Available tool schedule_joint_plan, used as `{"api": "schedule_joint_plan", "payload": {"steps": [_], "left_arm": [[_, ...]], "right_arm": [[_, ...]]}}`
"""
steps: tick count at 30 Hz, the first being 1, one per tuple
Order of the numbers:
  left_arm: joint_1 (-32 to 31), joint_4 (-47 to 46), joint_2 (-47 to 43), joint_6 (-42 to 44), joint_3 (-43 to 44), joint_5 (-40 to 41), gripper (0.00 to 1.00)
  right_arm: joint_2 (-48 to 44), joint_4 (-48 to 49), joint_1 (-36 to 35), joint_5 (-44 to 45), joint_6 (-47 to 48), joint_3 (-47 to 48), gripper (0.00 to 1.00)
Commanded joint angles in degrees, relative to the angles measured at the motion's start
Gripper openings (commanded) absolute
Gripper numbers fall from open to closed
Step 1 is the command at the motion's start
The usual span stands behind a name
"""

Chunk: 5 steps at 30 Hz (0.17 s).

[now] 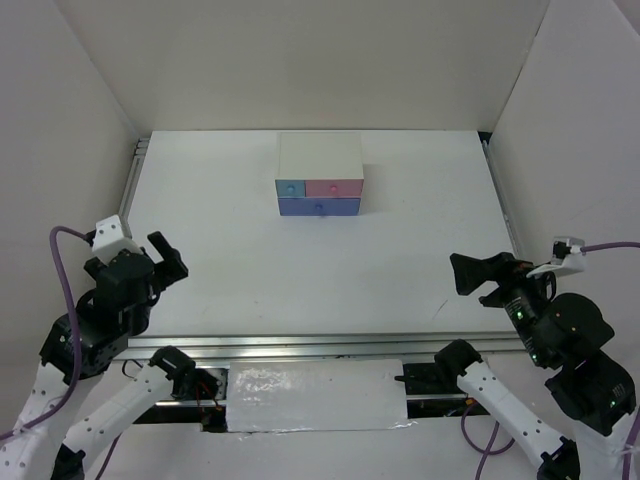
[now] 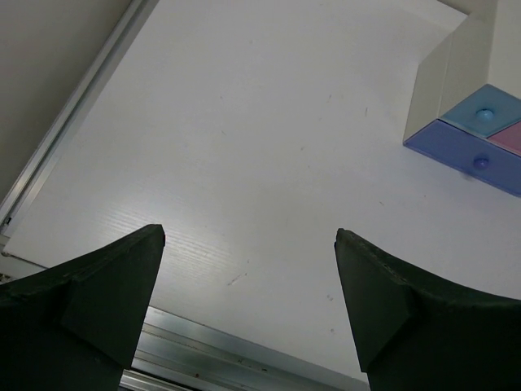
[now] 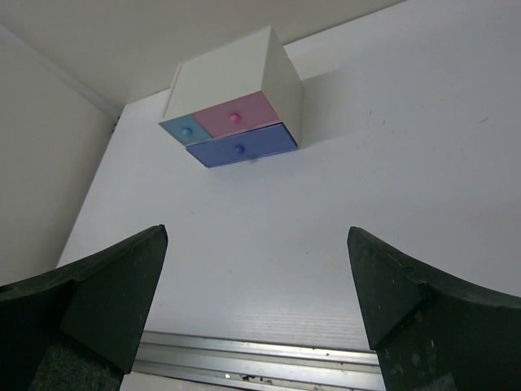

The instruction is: Organize the makeup

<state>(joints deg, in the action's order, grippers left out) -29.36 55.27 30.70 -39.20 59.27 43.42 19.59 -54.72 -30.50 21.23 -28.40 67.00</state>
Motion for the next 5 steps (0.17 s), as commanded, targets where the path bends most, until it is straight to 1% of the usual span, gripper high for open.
{"api": "schedule_joint_plan", "payload": {"steps": [1, 5], "left_arm": [[0.19, -2.7, -0.37, 0.97, 0.33, -0.61, 0.99], [0.19, -3.32, -1.43, 1.32, -0.55, -1.14, 0.99]], "right_arm": [[0.62, 0.31, -0.44, 0.74, 1.6, -0.21, 1.0], [0.71, 0.93, -0.35, 1.0, 1.16, -1.08, 1.0]]}}
